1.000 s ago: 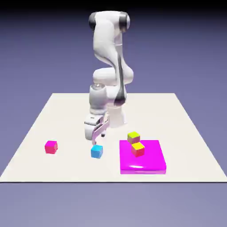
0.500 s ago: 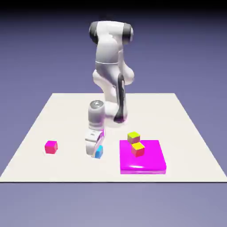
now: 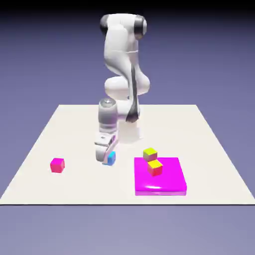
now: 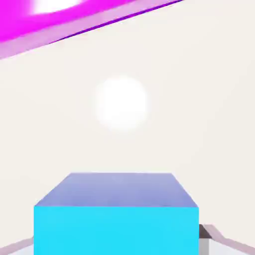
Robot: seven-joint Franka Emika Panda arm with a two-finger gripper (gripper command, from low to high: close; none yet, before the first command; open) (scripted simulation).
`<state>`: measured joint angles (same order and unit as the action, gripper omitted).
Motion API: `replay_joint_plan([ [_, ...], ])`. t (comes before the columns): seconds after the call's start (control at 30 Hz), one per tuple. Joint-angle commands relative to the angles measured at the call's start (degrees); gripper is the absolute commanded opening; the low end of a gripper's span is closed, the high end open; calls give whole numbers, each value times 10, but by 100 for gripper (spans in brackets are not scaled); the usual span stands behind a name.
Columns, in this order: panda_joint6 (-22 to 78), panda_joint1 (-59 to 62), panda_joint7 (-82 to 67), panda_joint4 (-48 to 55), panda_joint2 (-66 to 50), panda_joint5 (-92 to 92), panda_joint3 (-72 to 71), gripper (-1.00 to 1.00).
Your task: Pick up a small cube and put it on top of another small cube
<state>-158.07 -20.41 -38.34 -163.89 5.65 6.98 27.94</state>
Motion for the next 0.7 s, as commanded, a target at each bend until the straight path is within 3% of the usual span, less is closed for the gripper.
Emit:
replay_joint_plan([
  [0.0, 16, -12, -4, -3, 21, 7, -10, -100],
  [0.37, 196, -145, -47, -39, 240, 77, -116, -100],
  [0.67, 25, -146, -50, -61, 91, 80, -102, -100],
])
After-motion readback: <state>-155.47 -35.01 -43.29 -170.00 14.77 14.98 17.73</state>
